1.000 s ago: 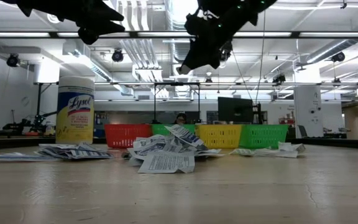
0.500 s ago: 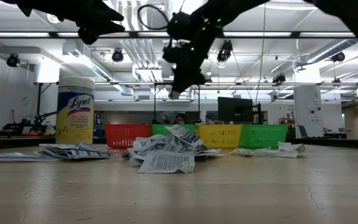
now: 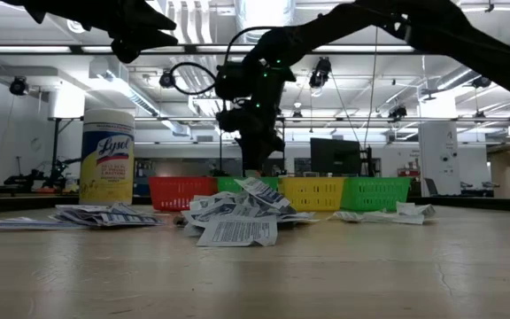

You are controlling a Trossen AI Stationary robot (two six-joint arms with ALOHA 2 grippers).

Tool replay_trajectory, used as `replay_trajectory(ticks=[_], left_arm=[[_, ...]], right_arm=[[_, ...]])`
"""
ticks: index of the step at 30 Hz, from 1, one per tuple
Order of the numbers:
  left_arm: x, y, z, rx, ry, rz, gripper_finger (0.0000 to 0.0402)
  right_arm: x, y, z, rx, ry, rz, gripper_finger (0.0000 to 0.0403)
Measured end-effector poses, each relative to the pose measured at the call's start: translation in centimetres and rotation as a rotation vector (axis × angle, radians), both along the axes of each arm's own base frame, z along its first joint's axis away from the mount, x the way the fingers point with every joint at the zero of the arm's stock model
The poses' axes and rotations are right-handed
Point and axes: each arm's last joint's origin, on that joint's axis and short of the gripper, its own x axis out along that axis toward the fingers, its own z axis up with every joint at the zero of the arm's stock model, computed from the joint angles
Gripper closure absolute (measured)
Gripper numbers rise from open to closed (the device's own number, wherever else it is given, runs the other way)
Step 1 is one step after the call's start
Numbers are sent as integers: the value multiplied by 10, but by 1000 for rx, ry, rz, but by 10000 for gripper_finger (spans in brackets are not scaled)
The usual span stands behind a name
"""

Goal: Pick & Place First Aid Supplies
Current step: Put the green bandage into the left green bin

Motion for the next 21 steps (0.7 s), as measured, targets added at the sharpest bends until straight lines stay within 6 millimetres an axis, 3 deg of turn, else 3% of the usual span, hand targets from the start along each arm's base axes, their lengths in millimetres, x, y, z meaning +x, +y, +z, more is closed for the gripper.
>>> replay_trajectory(ticks=[10, 21], left_arm=[[0, 0, 0, 13, 3, -2, 227], [0, 0, 0, 15, 4, -3, 227]], right_arm=[[0, -4, -9, 9, 37, 18, 387], [-3, -7, -16, 23, 51, 66, 291]])
